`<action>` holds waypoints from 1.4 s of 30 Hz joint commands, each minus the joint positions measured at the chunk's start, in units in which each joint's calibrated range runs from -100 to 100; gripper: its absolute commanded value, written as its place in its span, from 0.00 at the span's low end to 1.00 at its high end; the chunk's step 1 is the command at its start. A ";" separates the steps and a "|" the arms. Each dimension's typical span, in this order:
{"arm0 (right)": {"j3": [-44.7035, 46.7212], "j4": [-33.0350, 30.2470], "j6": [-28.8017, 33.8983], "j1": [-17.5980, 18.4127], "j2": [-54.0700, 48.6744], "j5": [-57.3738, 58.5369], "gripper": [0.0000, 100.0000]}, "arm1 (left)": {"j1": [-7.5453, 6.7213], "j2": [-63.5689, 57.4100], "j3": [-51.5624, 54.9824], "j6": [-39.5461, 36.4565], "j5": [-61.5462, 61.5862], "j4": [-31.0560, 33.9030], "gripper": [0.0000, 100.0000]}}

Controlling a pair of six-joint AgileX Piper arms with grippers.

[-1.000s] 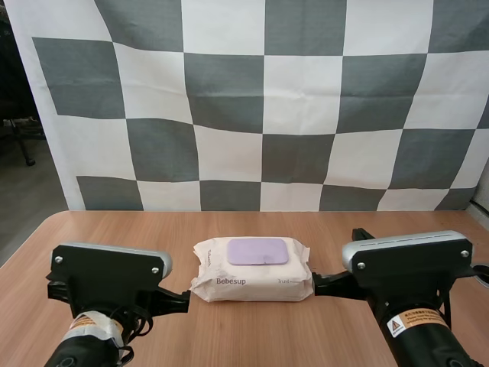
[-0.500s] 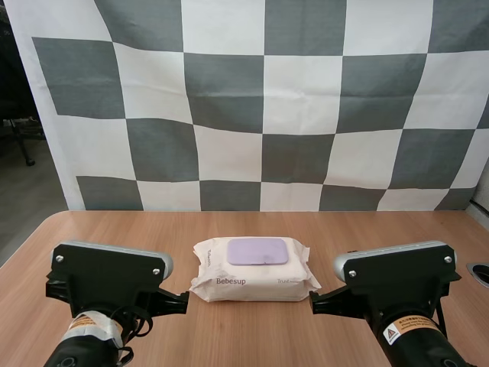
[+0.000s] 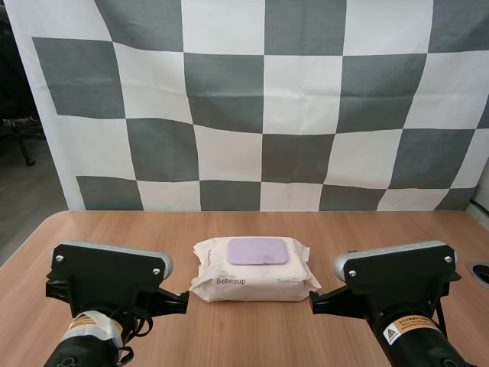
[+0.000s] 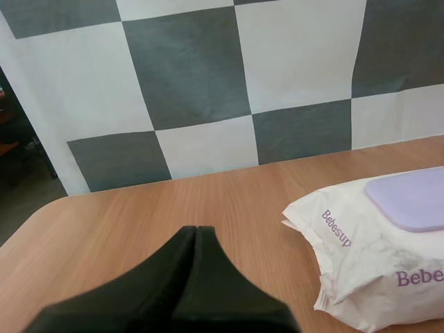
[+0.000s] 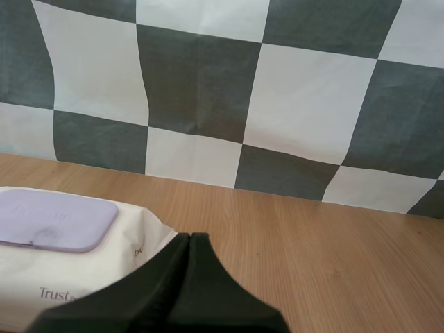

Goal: Open the wet wipes lid

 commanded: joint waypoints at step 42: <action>0.00 7.69 -1.14 -0.66 0.00 -101.69 0.00 | 0.00 0.00 0.00 4.69 -106.49 2.32 0.00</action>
